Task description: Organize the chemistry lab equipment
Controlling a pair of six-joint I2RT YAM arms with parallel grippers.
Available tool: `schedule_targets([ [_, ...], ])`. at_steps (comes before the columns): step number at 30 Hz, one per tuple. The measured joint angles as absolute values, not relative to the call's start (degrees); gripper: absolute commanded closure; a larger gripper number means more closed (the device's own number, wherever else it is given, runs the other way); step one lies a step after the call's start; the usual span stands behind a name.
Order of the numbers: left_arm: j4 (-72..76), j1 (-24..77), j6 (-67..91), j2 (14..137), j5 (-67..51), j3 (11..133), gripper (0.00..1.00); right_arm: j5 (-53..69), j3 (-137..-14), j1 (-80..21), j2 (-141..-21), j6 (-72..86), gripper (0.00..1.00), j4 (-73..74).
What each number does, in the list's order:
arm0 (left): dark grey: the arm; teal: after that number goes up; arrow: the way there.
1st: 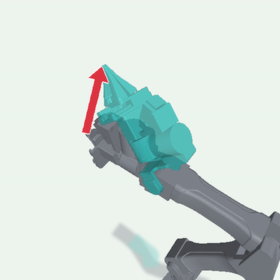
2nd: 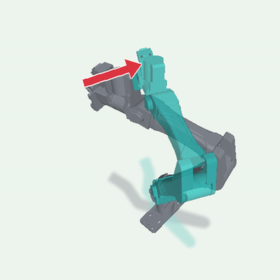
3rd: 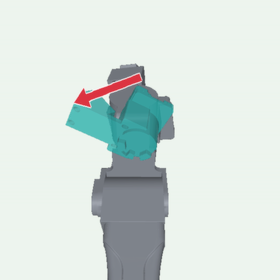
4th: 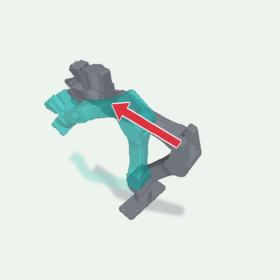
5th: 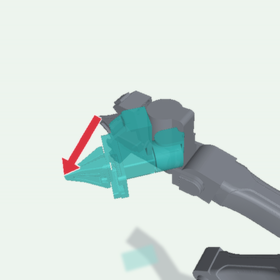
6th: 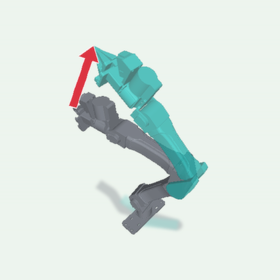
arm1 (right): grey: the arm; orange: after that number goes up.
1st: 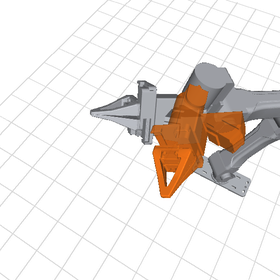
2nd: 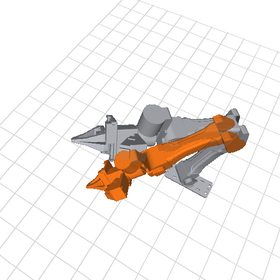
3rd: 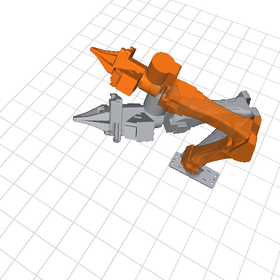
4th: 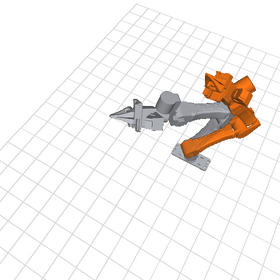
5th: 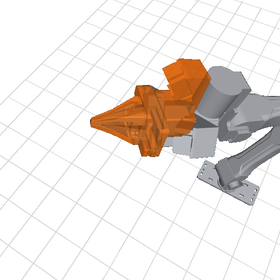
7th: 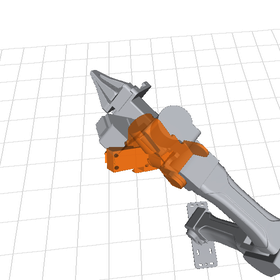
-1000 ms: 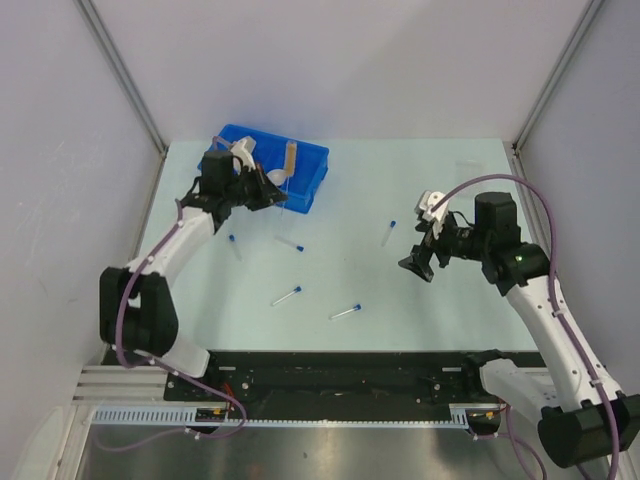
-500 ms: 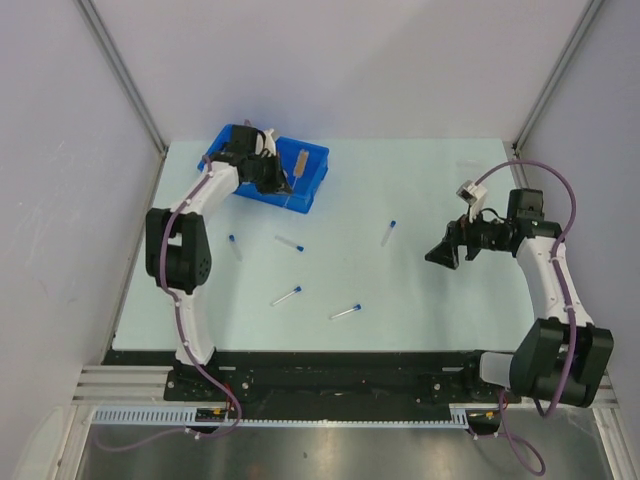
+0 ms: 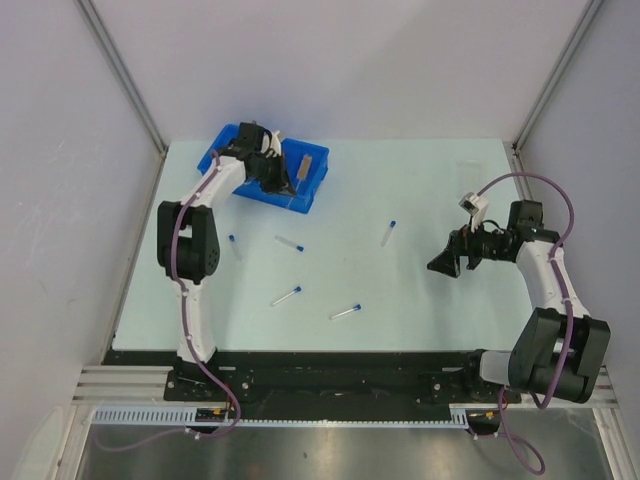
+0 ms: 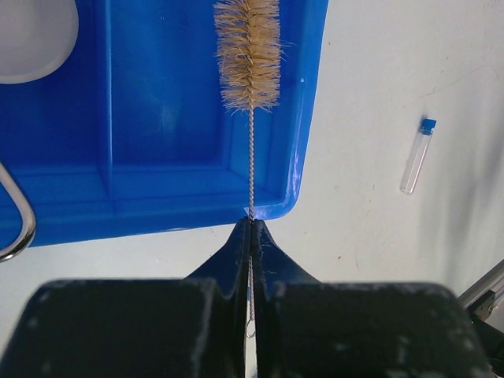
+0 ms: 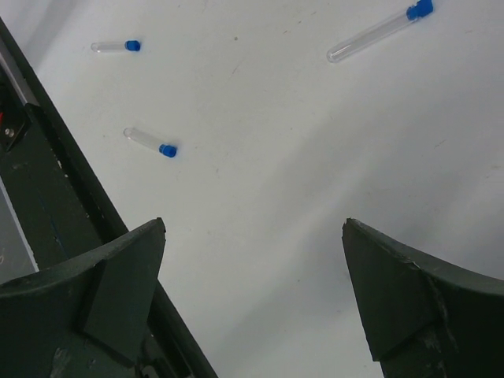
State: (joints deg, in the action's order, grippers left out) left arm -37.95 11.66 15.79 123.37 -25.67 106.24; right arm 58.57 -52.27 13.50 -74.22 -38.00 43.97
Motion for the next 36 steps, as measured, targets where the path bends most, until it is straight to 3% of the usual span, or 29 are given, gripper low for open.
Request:
schedule_targets([
  [7,-39.2,11.8,15.8,124.9,-25.6,108.6,0.91,58.0,-51.8,14.0,-72.8,-38.6,0.00,42.6],
  [21,-39.5,12.1,15.0,122.8,-21.6,108.5,0.48,57.6,-51.3,15.0,-72.6,-40.1,0.00,42.3],
  [31,-24.4,12.0,14.8,91.5,-17.1,80.0,0.27,55.5,-50.4,16.3,-71.3,-40.8,0.00,41.9],
  [36,-19.1,11.1,13.8,76.2,-15.8,68.4,0.07,51.4,-50.4,16.7,-68.6,-40.3,0.00,40.1],
])
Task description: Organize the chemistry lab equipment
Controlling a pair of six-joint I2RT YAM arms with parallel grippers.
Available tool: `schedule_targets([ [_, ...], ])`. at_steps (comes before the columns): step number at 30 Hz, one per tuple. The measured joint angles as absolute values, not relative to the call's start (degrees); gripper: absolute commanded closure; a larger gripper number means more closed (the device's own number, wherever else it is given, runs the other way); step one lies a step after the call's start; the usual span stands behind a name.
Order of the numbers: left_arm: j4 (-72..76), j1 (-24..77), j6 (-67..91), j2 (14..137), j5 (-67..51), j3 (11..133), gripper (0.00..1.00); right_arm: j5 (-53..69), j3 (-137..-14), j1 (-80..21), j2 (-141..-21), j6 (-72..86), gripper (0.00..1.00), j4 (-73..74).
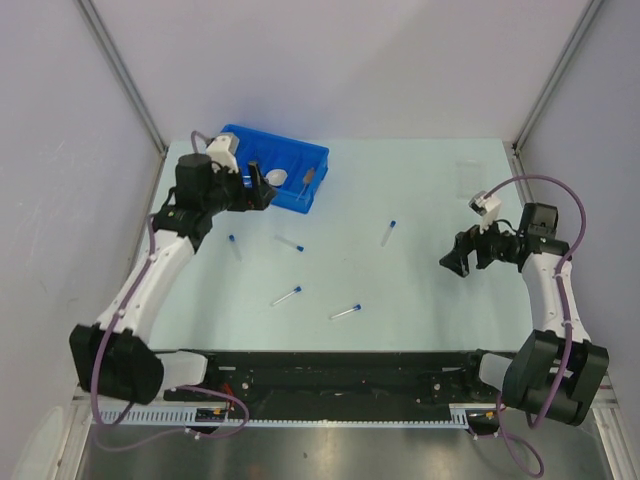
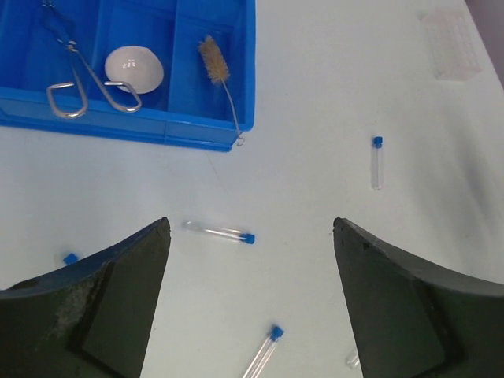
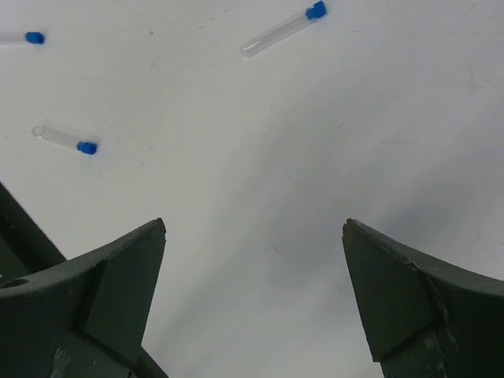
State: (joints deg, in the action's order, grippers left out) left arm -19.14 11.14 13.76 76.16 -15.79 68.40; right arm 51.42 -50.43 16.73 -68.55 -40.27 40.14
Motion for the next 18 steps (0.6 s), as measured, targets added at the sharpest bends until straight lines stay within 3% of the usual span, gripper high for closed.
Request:
schedule_targets([
  [2,-17.9,10.5,13.0,71.3,-15.0,64.7,0.00,49.3,-50.4,16.7,-67.4,-39.4,0.00,39.0],
  [8,-14.5,7.0,13.1,57.6,-12.7,52.2,0.00,43.0,-50.9,16.7,-67.4,-33.2,0.00,34.8],
  [18,-16.6,5.1,13.0,48.7,-13.9,43.5,0.00,26.9,-63.5,11.4,-78.0,-19.7,0.00,26.2],
])
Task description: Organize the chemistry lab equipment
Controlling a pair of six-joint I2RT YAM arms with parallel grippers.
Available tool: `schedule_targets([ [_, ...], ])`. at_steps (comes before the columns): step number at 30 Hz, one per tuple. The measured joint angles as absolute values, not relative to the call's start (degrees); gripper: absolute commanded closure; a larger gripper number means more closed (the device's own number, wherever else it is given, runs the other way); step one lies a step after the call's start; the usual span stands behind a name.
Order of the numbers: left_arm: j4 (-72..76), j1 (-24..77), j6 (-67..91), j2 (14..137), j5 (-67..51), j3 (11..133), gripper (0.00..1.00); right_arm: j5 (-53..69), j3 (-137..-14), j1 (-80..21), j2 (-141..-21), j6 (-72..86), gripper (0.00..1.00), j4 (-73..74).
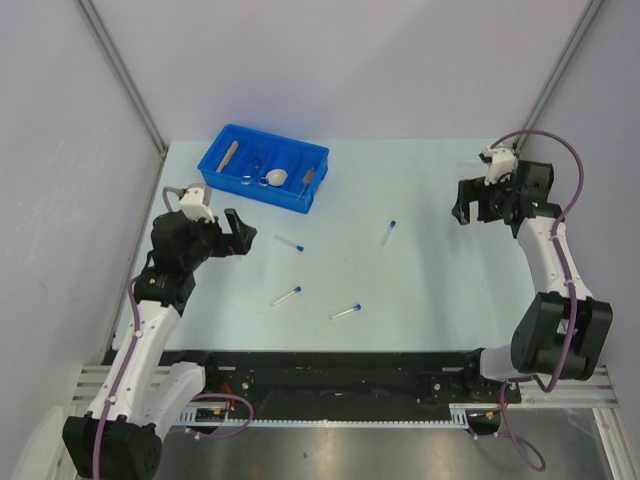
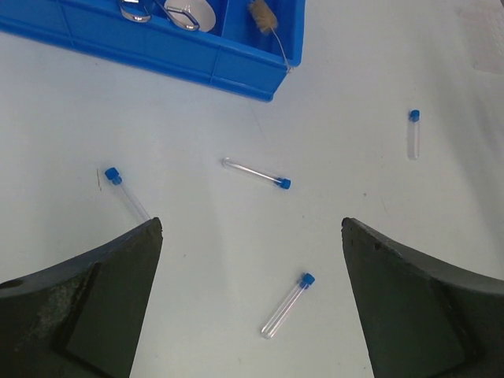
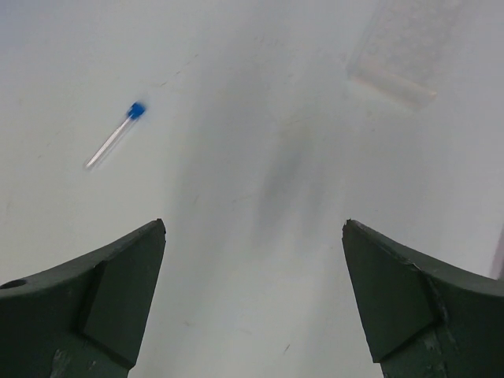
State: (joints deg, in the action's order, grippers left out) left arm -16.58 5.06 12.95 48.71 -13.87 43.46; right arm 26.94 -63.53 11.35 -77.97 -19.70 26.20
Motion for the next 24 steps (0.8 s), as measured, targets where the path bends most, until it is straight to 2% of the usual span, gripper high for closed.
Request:
schedule_targets([
  [12,-18.0,5.1,11.4,45.7,-12.3,38.7,0.00,3.0,-77.1,8.0,-98.0,-5.4,0.00,19.9],
  [16,-18.0,5.1,11.3,45.7,-12.1,38.7,0.00,0.5,-87.4,7.8,-108.2,-1.9,0.00,21.7],
  [21,-18.0,5.1,10.5,45.8,-12.1,38.7,0.00,-1.1,-108.7,7.9,-124.2,0.0,0.00,30.0],
  [24,-18.0,5.1,10.3,45.9,-11.7,38.7,0.00,-2.4,-112.8,7.9,-128.2,0.7,0.00,32.5],
])
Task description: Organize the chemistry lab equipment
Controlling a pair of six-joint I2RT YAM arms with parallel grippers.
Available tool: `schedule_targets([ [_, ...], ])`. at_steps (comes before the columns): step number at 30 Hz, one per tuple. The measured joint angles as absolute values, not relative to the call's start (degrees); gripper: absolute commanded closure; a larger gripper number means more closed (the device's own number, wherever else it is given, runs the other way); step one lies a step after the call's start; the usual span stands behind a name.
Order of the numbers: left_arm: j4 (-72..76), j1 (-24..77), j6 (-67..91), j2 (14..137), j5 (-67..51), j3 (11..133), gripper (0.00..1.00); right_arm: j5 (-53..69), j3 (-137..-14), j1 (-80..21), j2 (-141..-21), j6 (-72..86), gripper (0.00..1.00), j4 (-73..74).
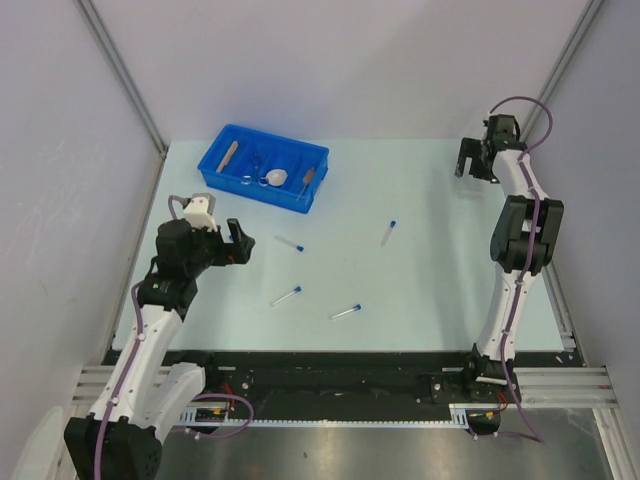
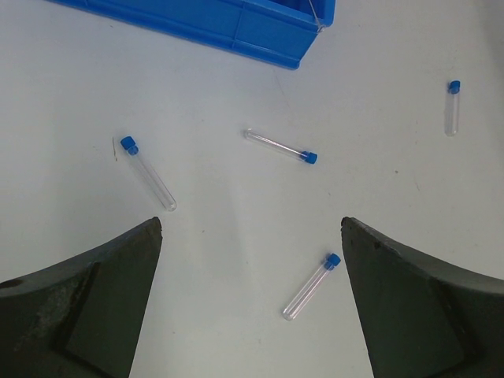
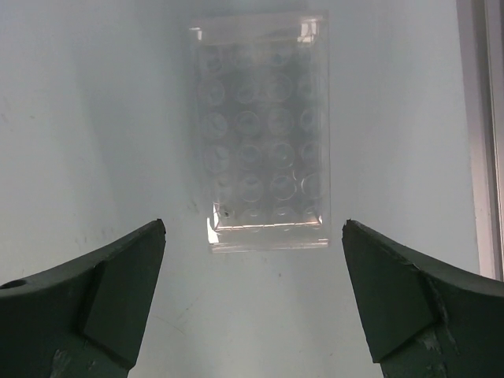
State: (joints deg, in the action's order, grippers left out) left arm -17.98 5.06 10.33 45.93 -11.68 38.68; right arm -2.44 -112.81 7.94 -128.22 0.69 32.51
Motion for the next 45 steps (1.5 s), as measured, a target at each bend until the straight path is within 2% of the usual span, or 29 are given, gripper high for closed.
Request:
schedule_targets([
  [8,-18.0,5.1,10.0,46.8,-11.0,38.7,0.00,-5.8,-119.2,7.9,-134.3,1.4,0.00,37.5],
  [22,-18.0,5.1,9.9,47.7,-10.8,38.7,0.00,-4.7,-126.2,7.9,-141.1,1.5,0.01,41.0],
  [25,-18.0,5.1,9.9,47.8,-10.7,38.7,0.00,-4.7,-126.3,8.0,-141.2,1.4,0.09,41.4],
  [26,-18.0,5.1,9.9,47.9,-10.7,38.7,0.00,-4.7,-126.3,8.0,-141.2,1.2,0.16,41.5],
  [30,-18.0,5.1,9.9,48.0,-10.7,38.7,0.00,-4.6,-126.3,8.0,-141.2,0.7,0.31,41.6],
  [32,-18.0,5.1,9.9,48.0,-10.7,38.7,0.00,-4.5,-126.2,8.0,-141.2,0.5,0.44,41.6],
  [34,-18.0,5.1,9.9,48.0,-10.8,38.7,0.00,-4.5,-125.7,8.0,-141.2,0.4,0.49,41.1],
  [39,-18.0,5.1,9.9,48.0,-10.7,38.7,0.00,-3.5,-118.8,8.0,-137.2,-0.4,0.54,37.2],
  [45,-18.0,5.1,9.9,47.6,-10.7,38.7,0.00,-0.6,-95.6,7.2,-122.3,-2.6,0.55,32.4],
])
